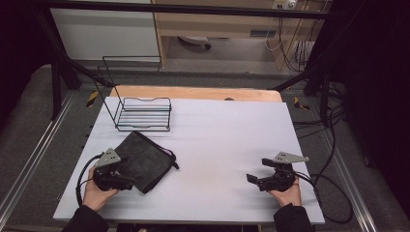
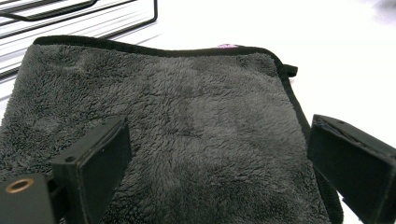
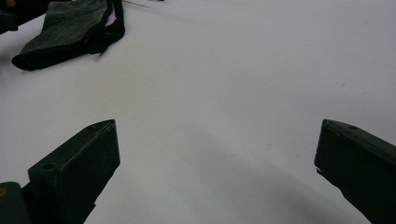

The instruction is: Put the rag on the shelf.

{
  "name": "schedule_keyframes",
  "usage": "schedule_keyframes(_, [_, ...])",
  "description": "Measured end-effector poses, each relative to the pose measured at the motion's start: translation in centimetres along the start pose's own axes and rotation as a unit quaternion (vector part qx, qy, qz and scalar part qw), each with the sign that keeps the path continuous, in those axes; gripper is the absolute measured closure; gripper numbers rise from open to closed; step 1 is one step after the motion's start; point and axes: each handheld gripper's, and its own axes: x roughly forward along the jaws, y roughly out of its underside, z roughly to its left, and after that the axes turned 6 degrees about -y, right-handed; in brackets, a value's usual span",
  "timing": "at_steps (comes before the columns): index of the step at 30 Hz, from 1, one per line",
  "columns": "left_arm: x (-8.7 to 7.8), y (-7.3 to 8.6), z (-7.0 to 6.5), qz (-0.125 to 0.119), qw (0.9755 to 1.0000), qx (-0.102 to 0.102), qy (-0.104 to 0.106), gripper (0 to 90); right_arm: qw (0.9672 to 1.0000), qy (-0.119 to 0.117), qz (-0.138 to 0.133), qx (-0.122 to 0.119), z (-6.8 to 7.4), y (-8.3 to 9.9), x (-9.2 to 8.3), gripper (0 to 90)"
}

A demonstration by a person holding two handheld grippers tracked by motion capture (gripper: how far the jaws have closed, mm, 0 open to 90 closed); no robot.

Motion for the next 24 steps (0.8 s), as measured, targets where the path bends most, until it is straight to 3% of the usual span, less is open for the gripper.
schedule_keyframes(10, [0.2,-0.4,-0.7,0.007,0.9999,0.001,-0.007,7.7,1.0000,0.001,0.000,0.000,0.0,0.0,0.0,0.8])
schedule_keyframes(15, [0.6,-0.9,-1.9,0.024,0.9996,0.010,-0.010,10.1,1.0000,0.002,0.007,0.003,0.1,0.0,0.1,0.8])
schedule_keyframes(24, [1.8,-1.5,-4.8,0.054,0.9982,0.025,0.000,27.0,0.9999,0.005,0.013,0.003,0.1,0.1,0.3,1.4])
